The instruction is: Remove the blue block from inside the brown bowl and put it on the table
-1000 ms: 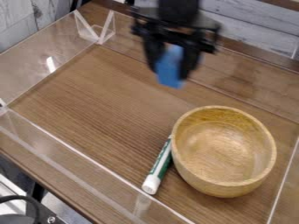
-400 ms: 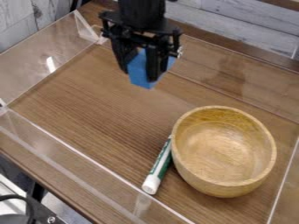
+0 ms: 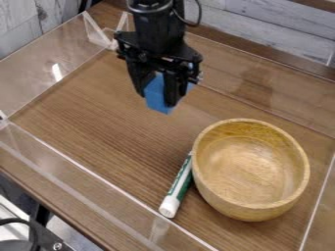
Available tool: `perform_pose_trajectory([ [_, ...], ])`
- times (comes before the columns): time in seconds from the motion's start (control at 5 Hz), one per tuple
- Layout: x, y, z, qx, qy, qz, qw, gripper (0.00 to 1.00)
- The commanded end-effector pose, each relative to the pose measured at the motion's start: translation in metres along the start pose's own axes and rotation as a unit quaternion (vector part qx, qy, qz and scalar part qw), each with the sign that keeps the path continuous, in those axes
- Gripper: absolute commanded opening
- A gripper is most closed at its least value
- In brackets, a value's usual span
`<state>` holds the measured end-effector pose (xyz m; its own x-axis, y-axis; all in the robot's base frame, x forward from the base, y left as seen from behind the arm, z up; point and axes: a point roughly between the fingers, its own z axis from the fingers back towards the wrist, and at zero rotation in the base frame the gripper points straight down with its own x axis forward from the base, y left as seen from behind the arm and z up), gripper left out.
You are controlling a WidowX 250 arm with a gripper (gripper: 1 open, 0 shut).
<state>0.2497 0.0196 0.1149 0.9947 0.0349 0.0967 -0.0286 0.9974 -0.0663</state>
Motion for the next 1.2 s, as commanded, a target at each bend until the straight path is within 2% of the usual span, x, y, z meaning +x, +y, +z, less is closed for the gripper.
perform_pose_trajectory([
  [0.0, 0.008, -0.001, -0.001, 0.004, -0.017, -0.012, 0.9998, 0.00],
  [1.0, 0.017, 0.000, -0.038, 0.007, -0.003, -0.021, 0.9998, 0.00],
])
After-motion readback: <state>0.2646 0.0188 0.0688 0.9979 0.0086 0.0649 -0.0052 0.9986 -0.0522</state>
